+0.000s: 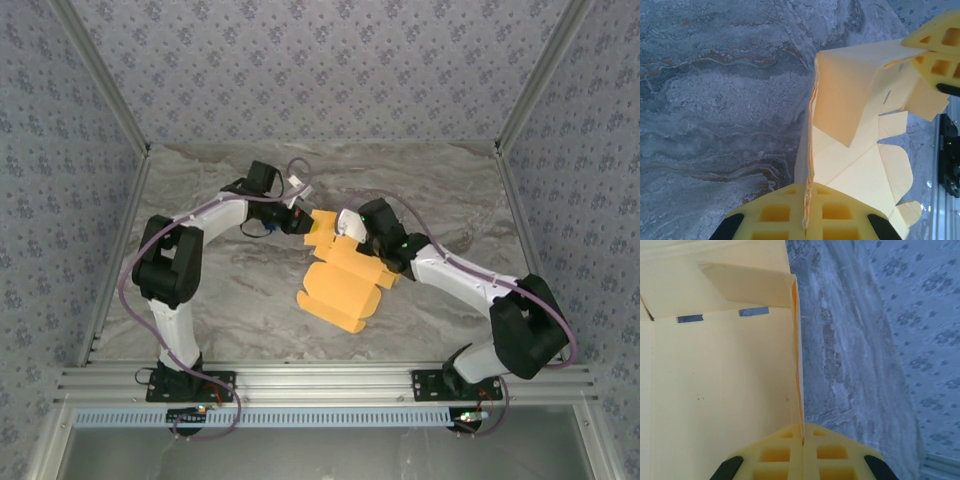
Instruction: Fold the paper box
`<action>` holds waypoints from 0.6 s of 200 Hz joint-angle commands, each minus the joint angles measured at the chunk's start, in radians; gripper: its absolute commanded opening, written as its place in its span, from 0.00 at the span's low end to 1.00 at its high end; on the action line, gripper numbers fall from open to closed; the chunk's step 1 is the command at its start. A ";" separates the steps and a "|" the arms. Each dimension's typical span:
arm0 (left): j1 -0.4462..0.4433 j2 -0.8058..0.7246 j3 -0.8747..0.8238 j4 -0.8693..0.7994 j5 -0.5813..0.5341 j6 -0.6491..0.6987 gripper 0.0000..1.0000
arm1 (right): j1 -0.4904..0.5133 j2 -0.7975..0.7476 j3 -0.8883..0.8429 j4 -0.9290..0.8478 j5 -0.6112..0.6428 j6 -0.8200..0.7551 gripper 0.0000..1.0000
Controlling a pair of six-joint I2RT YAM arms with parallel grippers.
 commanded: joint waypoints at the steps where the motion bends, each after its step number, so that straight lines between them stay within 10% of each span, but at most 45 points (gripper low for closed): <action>1: 0.015 0.004 0.051 -0.045 0.084 -0.014 0.00 | 0.029 -0.008 -0.053 0.097 0.154 -0.091 0.00; 78: 0.030 0.025 0.078 -0.061 0.094 -0.061 0.00 | 0.080 0.028 -0.161 0.340 0.273 -0.217 0.00; 120: 0.037 0.012 0.070 -0.048 0.058 -0.085 0.01 | 0.073 0.005 -0.109 0.173 0.178 -0.089 0.00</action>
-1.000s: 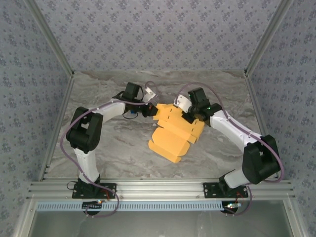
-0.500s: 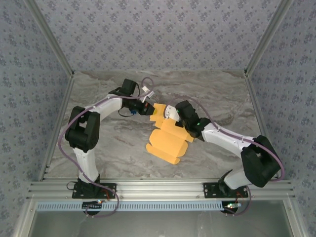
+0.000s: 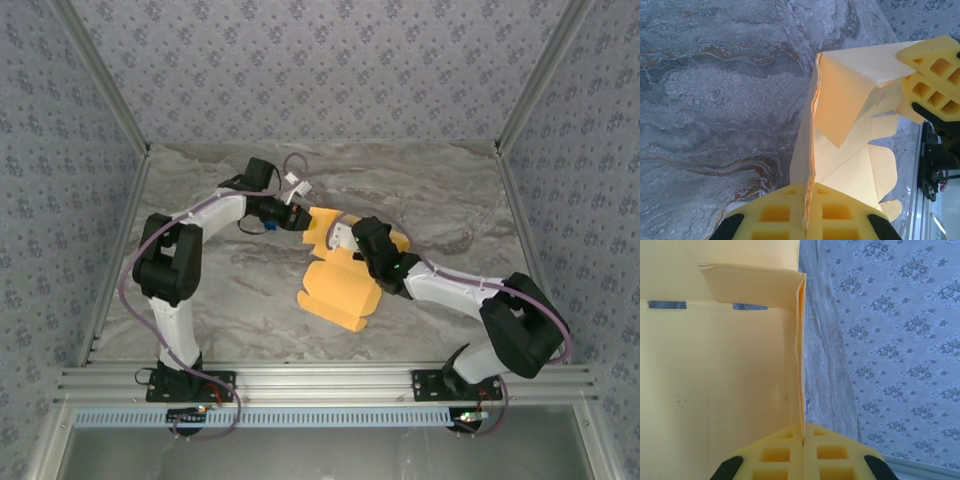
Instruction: Fold the paper box
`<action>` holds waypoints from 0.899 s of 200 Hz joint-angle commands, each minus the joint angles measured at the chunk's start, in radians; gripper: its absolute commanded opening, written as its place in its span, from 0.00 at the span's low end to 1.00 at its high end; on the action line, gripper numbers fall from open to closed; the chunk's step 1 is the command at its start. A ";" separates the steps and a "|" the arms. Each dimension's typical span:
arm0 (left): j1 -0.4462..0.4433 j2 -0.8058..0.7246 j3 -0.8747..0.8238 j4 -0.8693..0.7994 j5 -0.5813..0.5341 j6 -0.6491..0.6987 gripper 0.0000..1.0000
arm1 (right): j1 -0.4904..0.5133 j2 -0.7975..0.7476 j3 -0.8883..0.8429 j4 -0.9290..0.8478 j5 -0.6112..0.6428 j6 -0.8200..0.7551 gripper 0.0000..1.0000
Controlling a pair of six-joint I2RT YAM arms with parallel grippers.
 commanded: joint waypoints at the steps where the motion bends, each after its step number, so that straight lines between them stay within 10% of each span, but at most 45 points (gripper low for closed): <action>1: 0.016 -0.007 0.031 0.004 0.019 -0.032 0.02 | -0.011 -0.009 0.036 -0.146 -0.021 0.093 0.00; 62: 0.027 -0.188 -0.151 0.216 -0.217 -0.222 0.36 | -0.104 -0.060 0.171 -0.516 -0.257 0.395 0.00; 120: -0.123 -0.414 -0.524 0.595 -0.424 -0.581 0.40 | -0.129 -0.056 0.235 -0.599 -0.246 0.538 0.00; 180: -0.357 -0.215 -0.522 0.871 -0.513 -0.699 0.37 | -0.224 -0.047 0.235 -0.611 -0.321 0.634 0.00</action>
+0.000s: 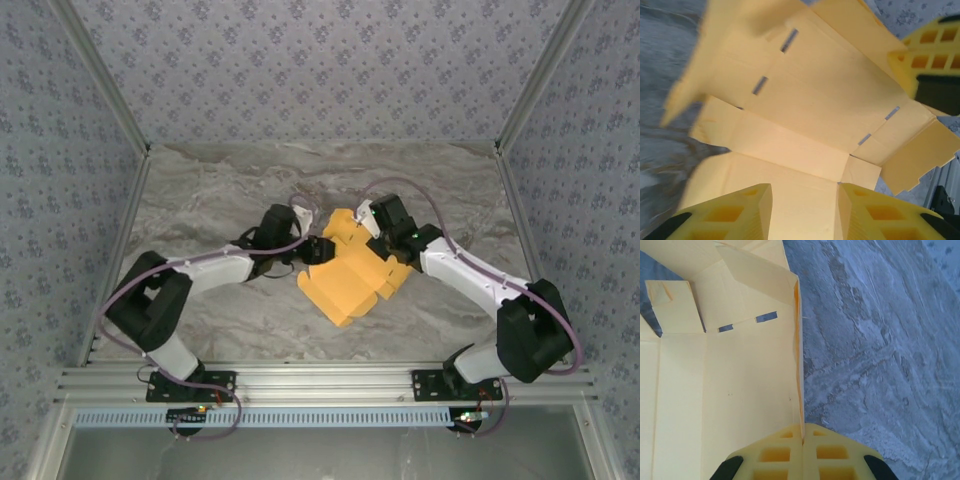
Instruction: Fold the paper box
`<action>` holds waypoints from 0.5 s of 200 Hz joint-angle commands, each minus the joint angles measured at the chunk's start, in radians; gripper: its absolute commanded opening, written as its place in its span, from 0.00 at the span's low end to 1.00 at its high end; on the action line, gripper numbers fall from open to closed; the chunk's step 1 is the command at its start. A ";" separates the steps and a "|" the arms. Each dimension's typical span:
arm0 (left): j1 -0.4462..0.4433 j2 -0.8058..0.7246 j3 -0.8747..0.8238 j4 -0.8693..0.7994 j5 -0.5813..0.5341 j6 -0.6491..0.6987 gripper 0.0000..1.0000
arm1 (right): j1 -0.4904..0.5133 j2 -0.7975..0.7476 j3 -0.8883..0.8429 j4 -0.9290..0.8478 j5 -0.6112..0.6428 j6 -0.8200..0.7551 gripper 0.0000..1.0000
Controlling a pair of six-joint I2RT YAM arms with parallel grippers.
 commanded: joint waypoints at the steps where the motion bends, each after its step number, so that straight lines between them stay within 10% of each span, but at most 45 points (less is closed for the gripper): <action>1: -0.051 0.088 0.027 0.173 -0.065 -0.067 0.37 | -0.044 -0.009 0.026 -0.031 -0.056 0.072 0.00; 100: -0.165 0.372 0.213 0.180 -0.156 -0.008 0.21 | -0.127 -0.010 0.023 -0.029 -0.159 0.113 0.00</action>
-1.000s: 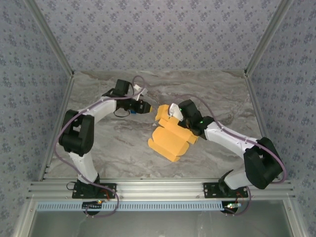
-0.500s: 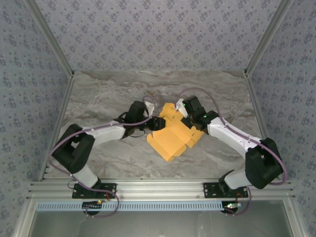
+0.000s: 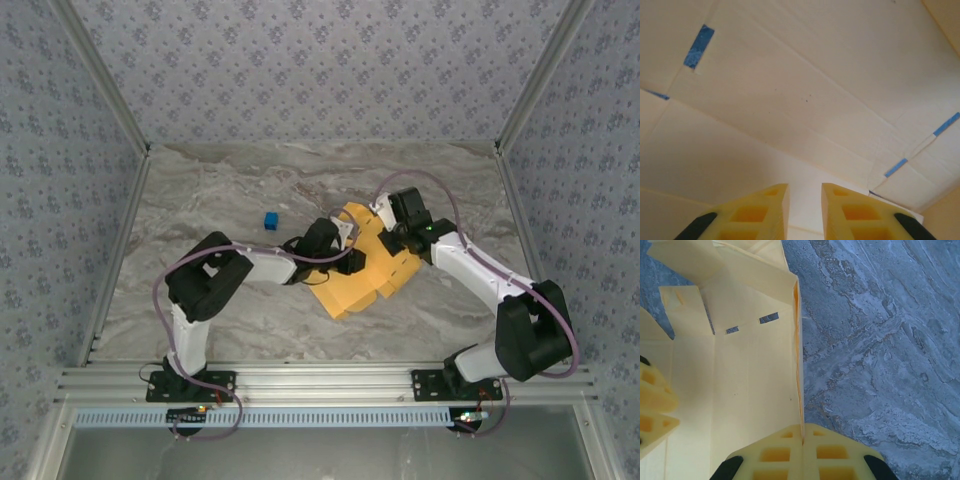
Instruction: Fold the paper box
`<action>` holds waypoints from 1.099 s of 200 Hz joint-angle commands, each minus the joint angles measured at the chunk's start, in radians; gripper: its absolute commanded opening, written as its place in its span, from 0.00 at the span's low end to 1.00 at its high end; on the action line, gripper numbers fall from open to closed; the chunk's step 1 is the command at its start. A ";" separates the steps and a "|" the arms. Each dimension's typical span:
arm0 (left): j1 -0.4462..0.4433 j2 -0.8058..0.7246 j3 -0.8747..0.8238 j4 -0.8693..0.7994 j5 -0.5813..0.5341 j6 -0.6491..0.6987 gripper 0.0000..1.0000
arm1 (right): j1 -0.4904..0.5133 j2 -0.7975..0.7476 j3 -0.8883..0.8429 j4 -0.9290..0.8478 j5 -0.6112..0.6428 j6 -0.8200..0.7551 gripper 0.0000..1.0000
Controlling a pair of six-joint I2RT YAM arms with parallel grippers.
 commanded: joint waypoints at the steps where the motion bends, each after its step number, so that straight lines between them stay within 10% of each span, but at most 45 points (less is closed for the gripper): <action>1: -0.012 0.035 0.032 0.024 -0.030 0.024 0.21 | -0.008 -0.010 0.024 -0.015 -0.027 0.030 0.00; 220: -0.021 0.159 -0.022 0.262 -0.119 -0.140 0.13 | 0.137 -0.049 0.004 0.039 0.061 0.183 0.00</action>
